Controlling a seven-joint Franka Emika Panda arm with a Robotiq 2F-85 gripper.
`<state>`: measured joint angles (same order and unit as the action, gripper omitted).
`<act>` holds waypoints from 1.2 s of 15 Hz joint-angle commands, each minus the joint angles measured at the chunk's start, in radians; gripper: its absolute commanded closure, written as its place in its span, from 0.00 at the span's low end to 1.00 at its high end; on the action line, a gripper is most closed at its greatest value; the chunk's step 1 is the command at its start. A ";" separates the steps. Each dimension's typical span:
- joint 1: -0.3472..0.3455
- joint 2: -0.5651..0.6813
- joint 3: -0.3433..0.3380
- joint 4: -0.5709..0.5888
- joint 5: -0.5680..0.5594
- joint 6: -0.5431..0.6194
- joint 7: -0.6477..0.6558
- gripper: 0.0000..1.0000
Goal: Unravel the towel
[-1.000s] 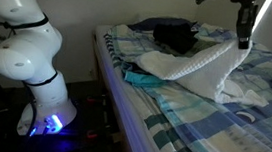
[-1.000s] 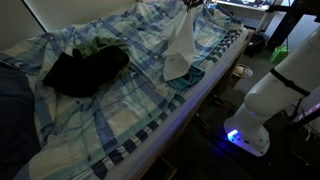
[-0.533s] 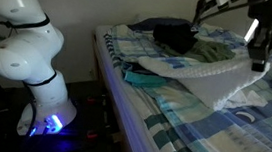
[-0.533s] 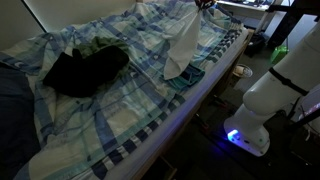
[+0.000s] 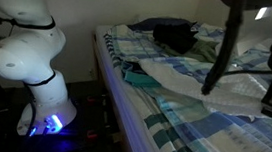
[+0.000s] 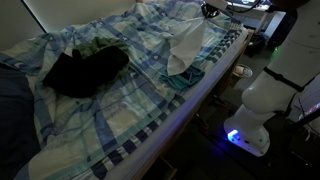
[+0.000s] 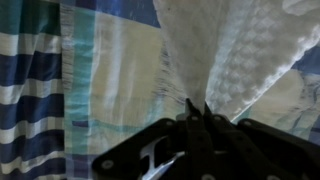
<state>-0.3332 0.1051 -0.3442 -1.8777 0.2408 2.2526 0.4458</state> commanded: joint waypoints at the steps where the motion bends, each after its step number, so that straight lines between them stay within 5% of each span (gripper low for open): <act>1: -0.036 0.103 -0.006 0.113 0.068 -0.022 -0.066 0.99; 12: -0.086 0.188 -0.011 0.177 0.070 -0.039 -0.045 0.98; 13: -0.083 0.187 -0.008 0.177 0.068 -0.045 -0.043 0.77; 18: -0.032 0.154 0.009 0.163 0.013 -0.056 -0.037 0.42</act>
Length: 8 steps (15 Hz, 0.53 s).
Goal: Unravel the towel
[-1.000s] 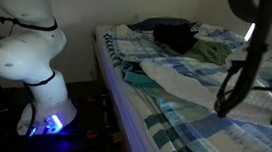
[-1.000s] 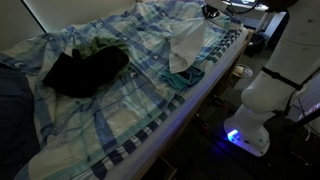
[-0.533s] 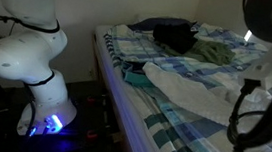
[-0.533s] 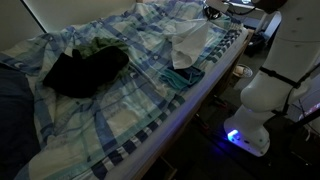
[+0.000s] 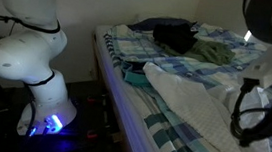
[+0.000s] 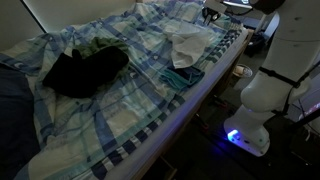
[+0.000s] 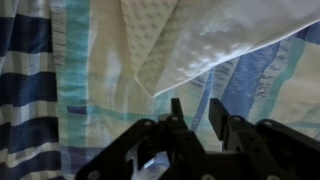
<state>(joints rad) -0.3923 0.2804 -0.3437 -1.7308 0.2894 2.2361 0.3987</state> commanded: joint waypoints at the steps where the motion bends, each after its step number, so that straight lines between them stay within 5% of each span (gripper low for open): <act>1: 0.040 -0.031 0.012 0.019 -0.048 -0.051 0.009 0.34; 5: 0.093 -0.077 0.036 0.014 -0.089 -0.084 0.007 0.03; 8: 0.141 -0.116 0.077 -0.005 -0.095 -0.126 0.005 0.00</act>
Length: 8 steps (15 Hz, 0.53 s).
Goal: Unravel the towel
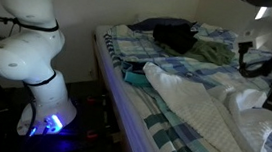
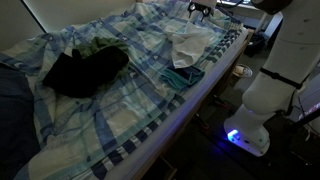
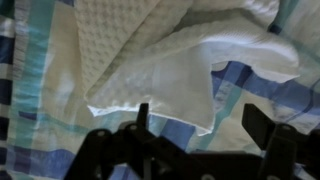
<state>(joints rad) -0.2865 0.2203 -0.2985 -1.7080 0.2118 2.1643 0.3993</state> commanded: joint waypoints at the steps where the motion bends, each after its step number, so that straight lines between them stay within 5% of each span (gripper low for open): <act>1: 0.051 -0.063 0.047 -0.031 -0.013 -0.078 0.011 0.00; 8: 0.151 -0.071 0.109 -0.061 -0.087 -0.230 0.149 0.00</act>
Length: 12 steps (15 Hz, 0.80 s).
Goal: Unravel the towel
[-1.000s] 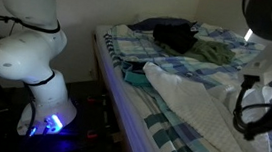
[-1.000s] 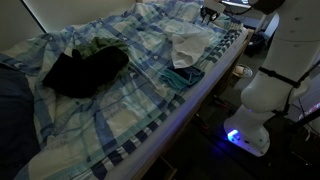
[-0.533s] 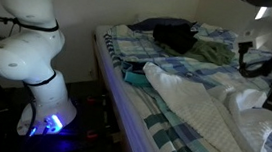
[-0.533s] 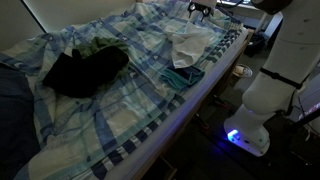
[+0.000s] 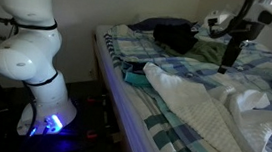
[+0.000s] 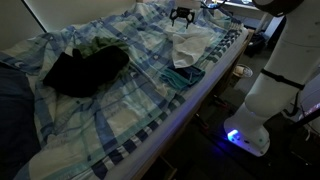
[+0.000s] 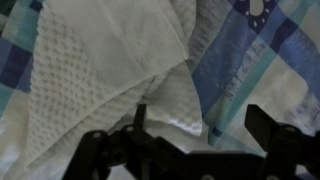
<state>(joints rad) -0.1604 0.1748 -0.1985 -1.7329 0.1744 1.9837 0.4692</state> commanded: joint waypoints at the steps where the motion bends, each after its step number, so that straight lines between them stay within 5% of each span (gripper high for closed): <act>1: 0.033 -0.026 0.011 -0.043 -0.064 -0.063 0.110 0.00; 7: 0.053 -0.022 0.012 -0.078 -0.133 -0.099 0.244 0.00; 12: 0.052 -0.005 0.018 -0.115 -0.122 -0.120 0.232 0.00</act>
<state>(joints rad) -0.1105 0.1783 -0.1892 -1.8242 0.0561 1.8910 0.6805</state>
